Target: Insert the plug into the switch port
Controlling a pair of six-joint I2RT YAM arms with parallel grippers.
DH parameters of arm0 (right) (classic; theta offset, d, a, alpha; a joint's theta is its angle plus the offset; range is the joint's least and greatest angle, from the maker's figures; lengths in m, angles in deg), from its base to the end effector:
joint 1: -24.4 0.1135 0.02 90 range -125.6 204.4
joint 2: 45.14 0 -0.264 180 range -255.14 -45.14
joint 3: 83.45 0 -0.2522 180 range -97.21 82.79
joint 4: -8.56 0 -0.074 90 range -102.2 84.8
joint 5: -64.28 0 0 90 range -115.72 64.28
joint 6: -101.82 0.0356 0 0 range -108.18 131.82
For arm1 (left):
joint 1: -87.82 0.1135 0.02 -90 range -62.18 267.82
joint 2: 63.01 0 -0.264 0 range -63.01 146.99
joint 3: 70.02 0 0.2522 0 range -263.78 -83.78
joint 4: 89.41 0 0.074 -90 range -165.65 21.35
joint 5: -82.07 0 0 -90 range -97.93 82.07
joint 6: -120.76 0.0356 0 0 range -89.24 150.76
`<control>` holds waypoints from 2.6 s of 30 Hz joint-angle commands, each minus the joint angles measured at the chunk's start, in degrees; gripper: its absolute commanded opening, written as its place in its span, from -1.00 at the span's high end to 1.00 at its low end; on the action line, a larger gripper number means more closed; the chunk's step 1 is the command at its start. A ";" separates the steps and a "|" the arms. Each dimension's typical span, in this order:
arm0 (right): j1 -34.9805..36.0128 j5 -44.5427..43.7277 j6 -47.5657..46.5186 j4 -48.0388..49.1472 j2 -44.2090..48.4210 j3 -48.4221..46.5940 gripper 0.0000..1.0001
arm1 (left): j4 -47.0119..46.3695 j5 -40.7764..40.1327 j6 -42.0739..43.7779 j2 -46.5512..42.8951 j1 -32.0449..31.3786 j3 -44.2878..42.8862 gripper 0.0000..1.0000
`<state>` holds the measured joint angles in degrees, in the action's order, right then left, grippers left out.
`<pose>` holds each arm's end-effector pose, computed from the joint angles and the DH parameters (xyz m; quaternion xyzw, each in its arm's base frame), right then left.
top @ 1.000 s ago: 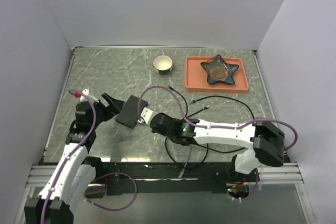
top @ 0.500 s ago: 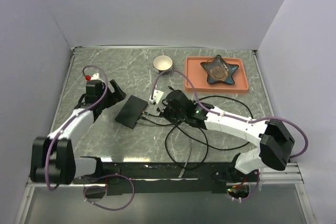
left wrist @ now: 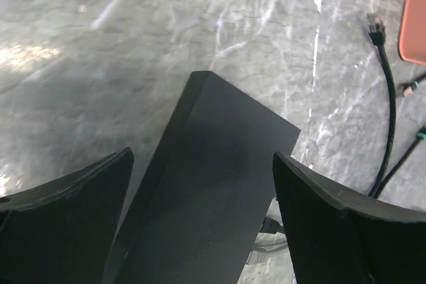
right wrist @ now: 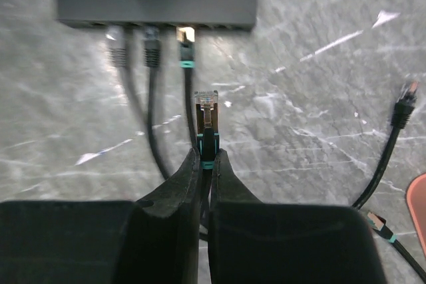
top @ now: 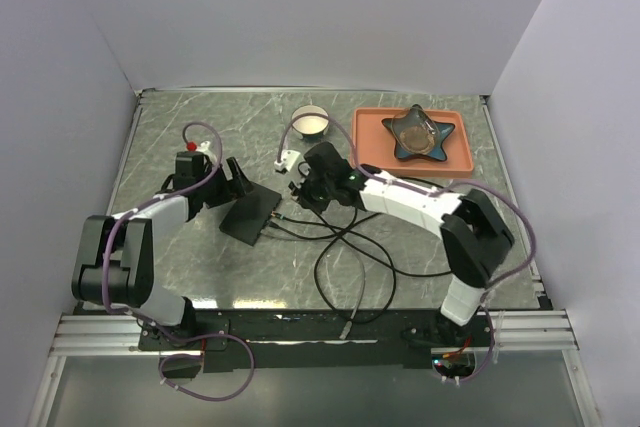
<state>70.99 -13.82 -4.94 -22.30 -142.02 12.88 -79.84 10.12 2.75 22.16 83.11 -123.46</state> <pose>0.2526 0.2777 0.2423 -0.5153 0.7581 0.1921 0.3504 0.2914 -0.0351 0.1727 -0.1183 0.8943 -0.2518 0.3505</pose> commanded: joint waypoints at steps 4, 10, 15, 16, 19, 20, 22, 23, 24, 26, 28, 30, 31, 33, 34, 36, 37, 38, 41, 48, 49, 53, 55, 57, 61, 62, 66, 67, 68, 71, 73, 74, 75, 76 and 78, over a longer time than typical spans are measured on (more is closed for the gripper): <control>-1.24 -6.01 1.19 -3.20 -7.53 -8.48 1.00 | -3.81 7.61 3.22 2.55 0.05 -3.12 -0.73; -1.68 -6.10 0.41 -4.42 -9.99 -11.46 1.00 | -3.11 10.08 4.72 5.01 -0.65 -5.05 -0.63; -1.76 -4.09 -0.74 -7.77 -13.59 -15.08 1.00 | -2.32 10.43 5.42 7.64 -2.58 -6.99 -0.56; -1.76 -3.56 -0.91 -7.86 -13.86 -15.17 1.00 | -2.14 10.26 5.51 7.82 -3.37 -7.51 -0.54; -1.68 -2.85 -1.00 -8.21 -14.47 -15.08 1.00 | -2.14 10.08 5.42 8.35 -4.34 -7.87 -0.51; -1.68 -2.85 -1.17 -8.30 -14.65 -14.99 1.00 | -2.40 10.08 5.42 8.26 -4.43 -7.78 -0.51; -1.68 -2.59 -1.00 -9.09 -15.09 -14.91 1.00 | -2.41 8.25 4.90 8.00 -4.43 -7.60 -0.56; -1.59 -2.67 -0.91 -9.26 -15.18 -14.82 1.00 | -1.62 6.76 4.72 7.56 -4.43 -7.69 -0.58; -1.68 -2.76 -0.56 -9.61 -15.44 -14.73 1.00 | -1.27 5.96 4.46 7.39 -4.43 -7.87 -0.58; -1.59 -2.67 -0.47 -9.27 -15.44 -14.03 1.00 | -0.13 3.85 4.72 7.12 -4.43 -8.31 -0.58; -1.50 -2.85 -0.56 -9.00 -15.88 -13.76 1.00 | 0.84 2.97 5.07 7.03 -4.34 -8.66 -0.58; -1.59 -4.07 -0.65 -9.35 -16.84 -14.20 1.00 | 1.20 2.17 5.33 6.77 -4.34 -8.57 -0.57; -1.50 -4.51 -0.65 -9.87 -17.28 -15.07 1.00 | 1.11 2.00 5.42 6.68 -4.26 -8.40 -0.57; -1.24 -4.87 -1.09 -10.67 -18.60 -16.13 1.00 | 0.76 2.26 5.33 6.33 -4.08 -7.87 -0.56; -1.24 -5.30 -1.26 -10.93 -19.13 -17.18 1.00 | 0.67 2.35 5.33 6.42 -3.99 -7.78 -0.56; -0.71 -6.09 -1.70 -11.99 -20.45 -18.15 1.00 | 0.58 2.52 5.51 6.51 -3.82 -7.52 -0.54; -0.54 -6.27 -1.79 -12.25 -20.80 -18.85 1.00 | 0.50 2.70 5.42 6.77 -3.82 -7.43 -0.54; -0.36 -6.54 -1.97 -12.69 -21.15 -19.03 1.00 | 0.41 2.70 5.51 6.68 -3.73 -7.17 -0.54; 0.08 -6.63 -1.79 -12.60 -22.03 -19.47 1.00 | -0.38 3.49 5.51 6.77 -3.64 -6.55 -0.51; 0.61 -5.66 -1.00 -11.99 -23.53 -21.06 1.00 | -0.91 4.98 5.77 6.42 -3.64 -5.50 -0.48; 0.70 -4.96 -1.00 -11.99 -23.62 -21.41 1.00 | -0.83 5.42 5.77 6.50 -3.64 -5.49 -0.47; 0.87 -4.17 -0.65 -11.20 -23.88 -21.76 1.00 | -1.09 5.77 5.77 6.50 -3.64 -4.97 -0.43; 0.87 -4.25 -0.56 -11.37 -24.41 -22.28 1.00 | -1.44 5.78 5.69 6.59 -3.64 -4.53 -0.41; 0.96 -3.99 -0.47 -11.37 -24.85 -22.55 1.00 | -1.70 6.13 5.77 6.59 -3.64 -4.44 -0.40; 1.05 -3.99 -0.39 -11.55 -25.29 -22.73 1.00 | -2.40 6.83 5.51 6.68 -3.64 -4.18 -0.40; 1.22 -4.08 -0.30 -11.29 -25.11 -22.64 1.00 | -2.49 7.18 5.51 6.85 -3.64 -4.18 -0.39; 1.40 -4.08 -0.03 -10.41 -24.67 -21.85 1.00 | -2.58 7.53 5.60 7.12 -3.64 -4.26 -0.37; 1.40 -3.99 0.05 -10.23 -24.41 -21.76 1.00 | -2.41 7.45 5.60 7.29 -3.64 -4.26 -0.36; 1.49 -3.99 0.14 -9.80 -24.06 -21.67 1.00 | -2.41 7.45 5.77 7.30 -3.64 -4.26 -0.36; 1.58 -4.17 0.49 -9.18 -23.09 -20.97 1.00 | -2.49 7.53 5.86 7.56 -3.64 -4.18 -0.34; 1.58 -3.99 0.49 -8.65 -22.56 -20.53 1.00 | -2.58 7.45 5.86 7.91 -3.64 -4.18 -0.33; 1.66 -4.08 0.49 -8.47 -22.04 -20.44 1.00 | -2.67 7.45 5.86 8.08 -3.64 -4.18 -0.32; 1.58 -3.99 0.49 -8.13 -21.77 -20.18 1.00 | -2.67 7.53 5.86 8.26 -3.64 -4.18 -0.32; 1.84 -3.99 0.49 -7.95 -21.51 -20.09 1.00 | -2.67 7.71 5.86 8.44 -3.64 -4.18 -0.31; 1.93 -4.60 0.49 -7.68 -20.89 -19.57 1.00 | -2.93 7.80 5.86 8.96 -3.64 -4.18 -0.31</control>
<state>71.75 -18.65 -4.94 -33.97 -166.83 -7.33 -79.73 15.65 7.62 30.42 79.53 -127.81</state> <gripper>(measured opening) 0.055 0.658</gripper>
